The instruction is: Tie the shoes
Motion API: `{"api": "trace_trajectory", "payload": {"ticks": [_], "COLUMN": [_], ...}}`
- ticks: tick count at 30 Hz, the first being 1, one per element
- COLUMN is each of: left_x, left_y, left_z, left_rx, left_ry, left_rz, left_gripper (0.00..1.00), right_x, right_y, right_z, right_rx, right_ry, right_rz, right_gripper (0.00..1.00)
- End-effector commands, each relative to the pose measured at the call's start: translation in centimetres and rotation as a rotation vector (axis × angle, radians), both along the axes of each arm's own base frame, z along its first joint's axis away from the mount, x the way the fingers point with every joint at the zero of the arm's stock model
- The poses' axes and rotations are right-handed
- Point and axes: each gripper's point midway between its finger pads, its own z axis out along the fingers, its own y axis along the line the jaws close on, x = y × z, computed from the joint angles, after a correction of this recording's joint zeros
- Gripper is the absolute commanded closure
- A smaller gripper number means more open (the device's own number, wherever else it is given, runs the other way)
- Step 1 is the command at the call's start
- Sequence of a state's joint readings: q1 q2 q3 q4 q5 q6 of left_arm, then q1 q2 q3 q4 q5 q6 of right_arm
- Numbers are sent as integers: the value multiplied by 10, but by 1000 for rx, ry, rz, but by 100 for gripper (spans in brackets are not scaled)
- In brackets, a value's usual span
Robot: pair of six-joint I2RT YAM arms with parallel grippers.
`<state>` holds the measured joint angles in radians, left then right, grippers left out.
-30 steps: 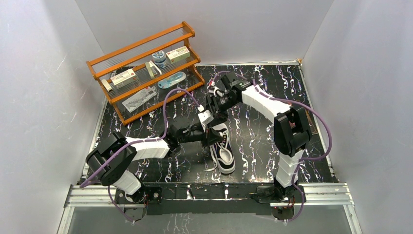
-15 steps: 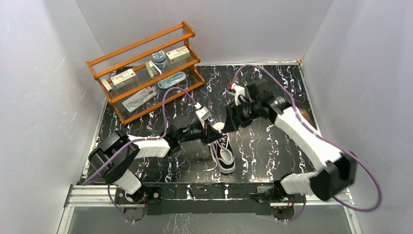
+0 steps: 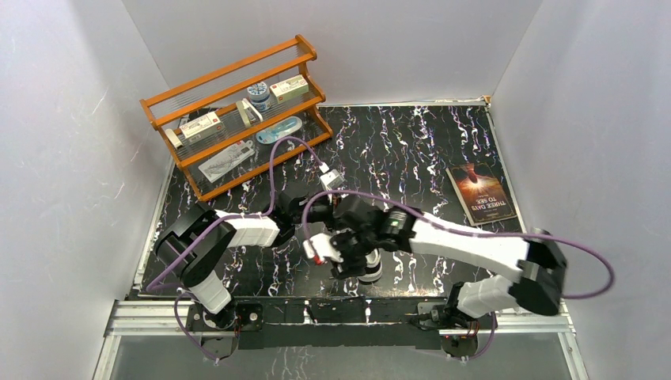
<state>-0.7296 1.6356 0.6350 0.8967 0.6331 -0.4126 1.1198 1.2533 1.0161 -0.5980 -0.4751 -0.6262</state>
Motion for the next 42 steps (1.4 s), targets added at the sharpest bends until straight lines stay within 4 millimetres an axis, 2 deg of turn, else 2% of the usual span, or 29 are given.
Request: {"api": "trace_trajectory", "payload": {"ticks": [1, 4, 7, 14, 20, 28, 30, 31, 32, 33, 35, 37, 39, 42], "left_x": [-1, -1, -2, -5, -3, -2, -2, -2, -3, -3, -3, -3, -4, -3], "left_y": [-4, -3, -2, 0, 2, 0, 0, 0, 0, 0, 1, 1, 2, 3], "left_z": [6, 3, 1, 0, -2, -1, -1, -1, -1, -1, -1, 1, 1, 3], "left_rx": [-11, -3, 5, 14, 28, 24, 24, 24, 24, 24, 22, 21, 23, 21], "left_ry": [-8, -2, 5, 12, 7, 13, 14, 16, 17, 18, 16, 9, 9, 10], "left_rz": [-40, -36, -34, -42, -25, -27, -29, -29, -31, -31, -29, -26, -23, -18], "left_gripper": [100, 100, 100, 100, 100, 100, 100, 100, 100, 100, 100, 100, 100, 100], "right_x": [26, 43, 43, 29, 27, 31, 34, 34, 32, 31, 26, 25, 25, 14], "right_y": [12, 5, 1, -4, -9, -3, -2, -2, -3, -3, 0, 11, 22, 25], "right_z": [-38, -66, -82, -101, -117, -136, -141, -144, -147, -148, -141, -120, -88, -42], "right_rx": [-139, -256, -311, -350, -341, -378, -389, -398, -405, -408, -392, -334, -240, -117], "right_ry": [-195, -285, -339, -282, -291, -287, -292, -290, -283, -272, -257, -247, -246, -172], "right_rz": [112, 78, 114, 186, 195, 200, 196, 197, 202, 205, 206, 147, 86, -15], "right_gripper": [41, 45, 48, 47, 39, 44, 48, 54, 63, 78, 99, 100, 100, 100]}}
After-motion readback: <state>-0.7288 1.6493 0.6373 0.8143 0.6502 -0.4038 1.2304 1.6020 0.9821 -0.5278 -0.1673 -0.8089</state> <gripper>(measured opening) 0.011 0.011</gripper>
